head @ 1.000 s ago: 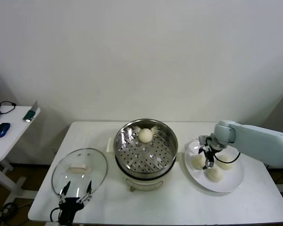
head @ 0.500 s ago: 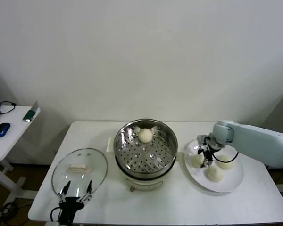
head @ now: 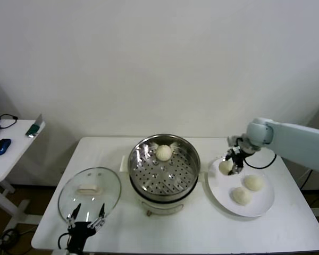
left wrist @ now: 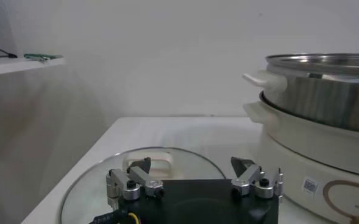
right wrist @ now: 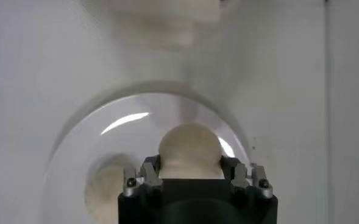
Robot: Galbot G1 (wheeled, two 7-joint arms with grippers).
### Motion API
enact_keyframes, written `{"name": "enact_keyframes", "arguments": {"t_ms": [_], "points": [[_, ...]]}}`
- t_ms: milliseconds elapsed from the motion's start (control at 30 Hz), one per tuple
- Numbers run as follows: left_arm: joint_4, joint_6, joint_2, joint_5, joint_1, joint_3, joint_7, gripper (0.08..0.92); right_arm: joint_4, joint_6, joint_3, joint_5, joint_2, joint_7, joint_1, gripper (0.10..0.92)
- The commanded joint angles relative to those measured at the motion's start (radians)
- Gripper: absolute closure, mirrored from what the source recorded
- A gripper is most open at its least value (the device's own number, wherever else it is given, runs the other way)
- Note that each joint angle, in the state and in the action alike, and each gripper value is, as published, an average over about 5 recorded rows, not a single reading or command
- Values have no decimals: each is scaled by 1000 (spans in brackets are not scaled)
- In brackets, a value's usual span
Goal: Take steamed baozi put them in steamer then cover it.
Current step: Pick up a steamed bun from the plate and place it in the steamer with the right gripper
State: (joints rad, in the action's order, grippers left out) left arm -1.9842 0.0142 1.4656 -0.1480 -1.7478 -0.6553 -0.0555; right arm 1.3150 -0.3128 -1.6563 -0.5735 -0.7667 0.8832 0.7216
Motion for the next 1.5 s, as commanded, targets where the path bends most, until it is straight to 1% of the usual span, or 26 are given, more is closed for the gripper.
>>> {"name": "enact_keyframes", "arguments": {"t_ms": [33, 200, 367, 533, 700, 933, 1233, 1500], "points": [[1, 3, -10, 1, 1, 12, -1, 177, 201, -61, -202, -346, -69, -19, 486, 372], [-1, 3, -15, 0, 5, 19, -1, 177, 293, -162, -88, -470, -177, -114, 471, 372], [-2, 5, -16, -3, 12, 14, -2, 177, 338, -217, 3, -530, -311, -195, 384, 372], [-4, 5, -18, -6, 16, 7, -2, 177, 297, -246, 34, -528, -452, -265, 264, 372], [-6, 5, -19, -9, 16, -1, -2, 177, 216, -260, 36, -502, -545, -307, 169, 372], [-6, 5, -19, -12, 17, -10, -3, 177, 122, -261, 29, -438, -597, -319, 76, 372], [-3, 4, -16, -12, 15, -12, -3, 177, 49, -256, 23, -360, -611, -323, 0, 372], [0, 3, -15, -13, 15, -13, -3, 177, 34, -257, 24, -332, -610, -327, -36, 372]]}}
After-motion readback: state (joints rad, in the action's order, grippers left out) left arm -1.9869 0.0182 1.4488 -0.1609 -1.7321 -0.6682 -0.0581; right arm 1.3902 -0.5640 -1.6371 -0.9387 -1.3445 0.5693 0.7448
